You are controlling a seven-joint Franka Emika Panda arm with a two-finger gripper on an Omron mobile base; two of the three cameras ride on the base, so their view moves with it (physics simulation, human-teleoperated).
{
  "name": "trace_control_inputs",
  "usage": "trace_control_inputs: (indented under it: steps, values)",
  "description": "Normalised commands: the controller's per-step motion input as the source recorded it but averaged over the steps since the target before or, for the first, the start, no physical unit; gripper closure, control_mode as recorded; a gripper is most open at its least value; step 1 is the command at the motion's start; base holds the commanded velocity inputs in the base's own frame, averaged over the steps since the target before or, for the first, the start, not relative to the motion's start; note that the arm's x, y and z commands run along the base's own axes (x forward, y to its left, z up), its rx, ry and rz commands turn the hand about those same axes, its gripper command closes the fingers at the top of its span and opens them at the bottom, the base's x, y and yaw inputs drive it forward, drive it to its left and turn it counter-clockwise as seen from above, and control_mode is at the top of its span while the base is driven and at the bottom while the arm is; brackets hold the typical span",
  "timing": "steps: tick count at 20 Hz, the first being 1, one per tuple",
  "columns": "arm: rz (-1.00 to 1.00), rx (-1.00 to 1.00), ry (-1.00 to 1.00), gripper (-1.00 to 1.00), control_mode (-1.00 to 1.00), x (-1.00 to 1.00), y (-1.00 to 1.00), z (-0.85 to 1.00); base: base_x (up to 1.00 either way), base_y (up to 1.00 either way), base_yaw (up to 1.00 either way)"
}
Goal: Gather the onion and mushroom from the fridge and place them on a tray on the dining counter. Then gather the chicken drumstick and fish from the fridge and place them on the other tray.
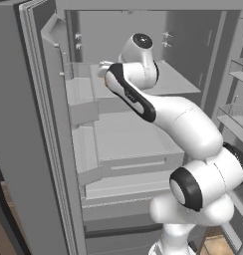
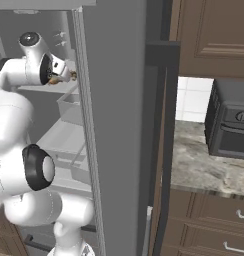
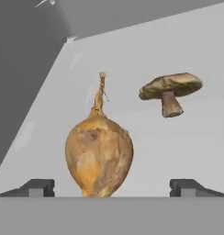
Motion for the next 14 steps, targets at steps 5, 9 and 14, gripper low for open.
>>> trace_control_inputs:
  steps: [5,9,14]
  values:
    - [0.00,0.00,0.05,-1.00,-1.00,0.41,0.14,-0.09,0.00,0.00,0.00]
    - [0.00,0.00,0.02,-1.00,-1.00,0.26,0.12,-0.10,0.00,0.00,0.00]
    - [0.00,0.00,0.01,-1.00,-1.00,0.10,0.10,-0.08,0.00,0.00,0.00]
